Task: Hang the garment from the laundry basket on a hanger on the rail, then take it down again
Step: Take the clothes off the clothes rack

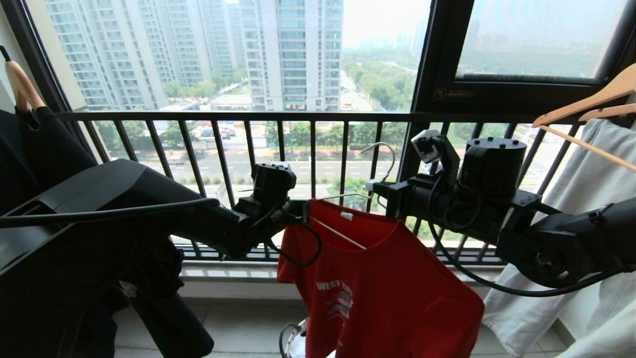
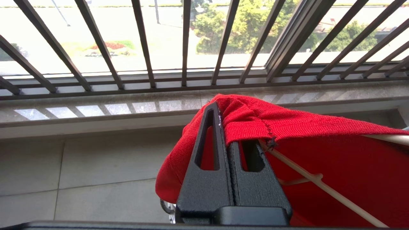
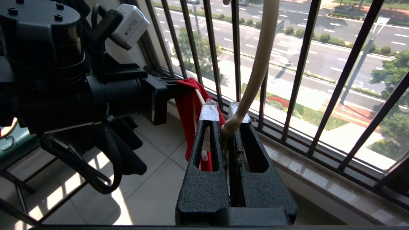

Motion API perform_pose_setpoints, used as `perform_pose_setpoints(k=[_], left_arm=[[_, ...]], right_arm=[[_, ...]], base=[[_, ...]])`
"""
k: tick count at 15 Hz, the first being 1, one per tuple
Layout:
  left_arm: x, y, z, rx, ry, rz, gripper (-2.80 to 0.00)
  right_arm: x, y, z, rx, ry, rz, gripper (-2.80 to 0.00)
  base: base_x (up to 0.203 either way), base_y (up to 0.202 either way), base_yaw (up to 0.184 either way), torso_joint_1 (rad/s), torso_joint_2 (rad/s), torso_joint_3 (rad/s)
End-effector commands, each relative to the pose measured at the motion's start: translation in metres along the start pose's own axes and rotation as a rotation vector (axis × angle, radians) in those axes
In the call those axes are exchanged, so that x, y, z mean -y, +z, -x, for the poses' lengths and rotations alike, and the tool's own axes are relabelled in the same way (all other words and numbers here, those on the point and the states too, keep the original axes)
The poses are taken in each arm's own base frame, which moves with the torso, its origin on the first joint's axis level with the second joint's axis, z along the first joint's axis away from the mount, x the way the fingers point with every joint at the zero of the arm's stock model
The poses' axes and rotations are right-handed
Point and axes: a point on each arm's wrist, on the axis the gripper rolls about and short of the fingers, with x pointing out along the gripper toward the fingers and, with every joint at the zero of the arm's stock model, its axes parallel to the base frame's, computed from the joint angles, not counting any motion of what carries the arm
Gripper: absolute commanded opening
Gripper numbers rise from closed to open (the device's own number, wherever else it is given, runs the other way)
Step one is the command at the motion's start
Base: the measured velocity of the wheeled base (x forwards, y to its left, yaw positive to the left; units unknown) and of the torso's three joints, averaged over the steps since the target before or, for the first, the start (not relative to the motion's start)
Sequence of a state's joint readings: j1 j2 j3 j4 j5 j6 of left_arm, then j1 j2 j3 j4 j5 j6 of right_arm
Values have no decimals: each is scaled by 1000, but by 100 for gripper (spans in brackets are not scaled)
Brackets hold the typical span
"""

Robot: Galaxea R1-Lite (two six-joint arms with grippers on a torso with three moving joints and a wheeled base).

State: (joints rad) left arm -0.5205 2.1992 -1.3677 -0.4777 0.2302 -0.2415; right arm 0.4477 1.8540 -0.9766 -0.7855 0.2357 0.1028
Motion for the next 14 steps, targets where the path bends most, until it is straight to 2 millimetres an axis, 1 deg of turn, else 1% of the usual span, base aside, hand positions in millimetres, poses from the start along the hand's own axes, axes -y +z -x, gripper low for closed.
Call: perform_pose_setpoints(k=[1,3,5,6,7,9,12,14], left_arm=[[2,3,3,8,-8,3,-280],[2,4,6,10,-9,2,-280],[1,12,15,15,-50,8,-280],[-5,18,20,15,-87,19,-280],[-14,22,22,17,-98,30,-280],[-29,30,19,34,-74,39,-280],[-48,27,3,21,-27,36,-280],[-51,27,2,19,-24,37,-280]], right_arm=[[0,-1,-2,0,2,0,-280],[0,-1,-2,1,2,0,-280],[4,-1,-3,0,-7,-1,-280],[7,-1,-2,2,-15,-2,-280],[9,0,-3,4,-19,-2,-280],[11,-1,-4,2,-25,-3,-280],[13,-2,-5,-1,-29,-4,-280],[14,-3,-5,-2,-32,-5,-280]], base=[[0,0,0,0,0,0],[0,0,0,0,0,0],[0,0,0,0,0,0],[0,0,0,0,0,0],[0,0,0,0,0,0],[0,0,0,0,0,0],[0,0,0,0,0,0],[0,0,0,0,0,0]])
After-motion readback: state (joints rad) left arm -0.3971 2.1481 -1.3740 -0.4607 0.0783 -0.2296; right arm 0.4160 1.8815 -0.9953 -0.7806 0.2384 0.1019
